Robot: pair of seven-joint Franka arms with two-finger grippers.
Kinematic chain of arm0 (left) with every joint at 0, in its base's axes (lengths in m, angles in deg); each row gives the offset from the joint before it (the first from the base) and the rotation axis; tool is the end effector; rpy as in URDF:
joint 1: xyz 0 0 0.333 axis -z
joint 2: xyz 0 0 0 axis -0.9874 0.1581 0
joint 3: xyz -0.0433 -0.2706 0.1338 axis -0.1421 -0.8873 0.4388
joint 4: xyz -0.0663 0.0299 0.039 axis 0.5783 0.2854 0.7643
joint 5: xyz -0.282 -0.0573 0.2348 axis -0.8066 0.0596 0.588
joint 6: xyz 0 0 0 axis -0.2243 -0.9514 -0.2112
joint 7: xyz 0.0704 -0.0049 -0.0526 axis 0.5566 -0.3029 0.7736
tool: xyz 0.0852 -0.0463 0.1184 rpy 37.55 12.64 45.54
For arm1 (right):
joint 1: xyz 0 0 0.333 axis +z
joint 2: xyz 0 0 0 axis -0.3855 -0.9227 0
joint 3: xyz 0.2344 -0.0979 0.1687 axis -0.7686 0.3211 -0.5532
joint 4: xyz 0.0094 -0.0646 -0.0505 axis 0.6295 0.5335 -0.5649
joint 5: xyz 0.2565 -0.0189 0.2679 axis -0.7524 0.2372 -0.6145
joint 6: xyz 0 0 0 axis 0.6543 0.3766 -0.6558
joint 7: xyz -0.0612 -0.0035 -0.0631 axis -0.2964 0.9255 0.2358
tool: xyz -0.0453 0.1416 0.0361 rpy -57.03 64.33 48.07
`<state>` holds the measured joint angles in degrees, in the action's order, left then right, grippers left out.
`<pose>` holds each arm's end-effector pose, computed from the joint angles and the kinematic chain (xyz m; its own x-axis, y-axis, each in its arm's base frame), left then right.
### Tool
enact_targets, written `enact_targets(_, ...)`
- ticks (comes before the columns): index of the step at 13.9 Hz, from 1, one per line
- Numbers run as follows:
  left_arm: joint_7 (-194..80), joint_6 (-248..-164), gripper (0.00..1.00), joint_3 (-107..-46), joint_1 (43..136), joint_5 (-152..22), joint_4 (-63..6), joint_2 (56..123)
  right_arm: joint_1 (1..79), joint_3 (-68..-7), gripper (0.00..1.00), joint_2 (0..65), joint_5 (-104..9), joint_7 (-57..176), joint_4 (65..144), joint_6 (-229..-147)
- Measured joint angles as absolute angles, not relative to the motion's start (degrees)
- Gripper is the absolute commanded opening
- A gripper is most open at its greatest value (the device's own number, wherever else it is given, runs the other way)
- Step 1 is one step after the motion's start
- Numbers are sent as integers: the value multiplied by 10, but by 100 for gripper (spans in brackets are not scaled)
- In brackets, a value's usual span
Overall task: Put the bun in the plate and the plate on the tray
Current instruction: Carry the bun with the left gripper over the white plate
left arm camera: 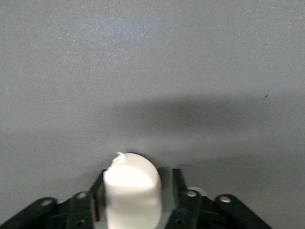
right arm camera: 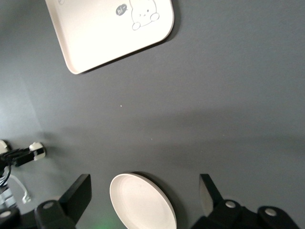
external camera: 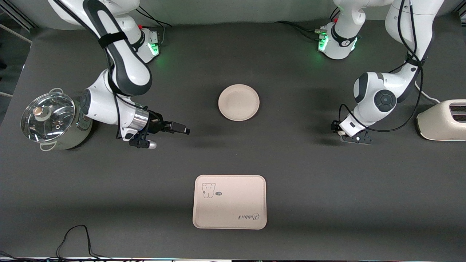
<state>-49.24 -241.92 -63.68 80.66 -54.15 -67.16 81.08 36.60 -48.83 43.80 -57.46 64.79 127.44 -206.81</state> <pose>0.4711 -0.0461 0.1477 0.9901 -0.1308 -0.0504 -0.1301 -0.9914 0.0170 0.5176 0.2267 0.2801 0.9663 -0.1921 -0.1715 -0.2553 -0.8015 -0.5407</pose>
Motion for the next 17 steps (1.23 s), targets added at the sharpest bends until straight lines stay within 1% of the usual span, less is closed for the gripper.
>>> enact_targets(1,-490,-2419,30,-637,807,-542,-672,811,365,-488,100,434,-605,612,1283,-2068)
enact_targets(2,-489,-2419,27,-637,807,-541,-672,811,365,-489,100,430,-646,569,1293,-2068)
enact_targets(5,-486,-2419,27,-637,807,-541,-672,808,366,-490,100,419,-751,444,1325,-2069)
enact_targets(8,-485,-2415,27,-637,807,-541,-671,798,366,-495,100,419,-768,403,1348,-2069)
enact_targets(10,-486,-2386,27,-638,807,-541,-666,780,368,-508,100,421,-786,378,1364,-2069)
enact_targets(12,-497,-2332,28,-649,807,-542,-656,750,369,-512,100,422,-816,333,1382,-2070)
enact_targets(14,-549,-2242,28,-680,808,-543,-629,717,368,-512,100,422,-829,318,1390,-2072)
enact_targets(15,-586,-2186,28,-704,808,-543,-606,703,368,-512,100,422,-839,313,1392,-2074)
enact_targets(17,-679,-2064,28,-762,811,-546,-532,684,369,-512,100,422,-857,303,1394,-2075)
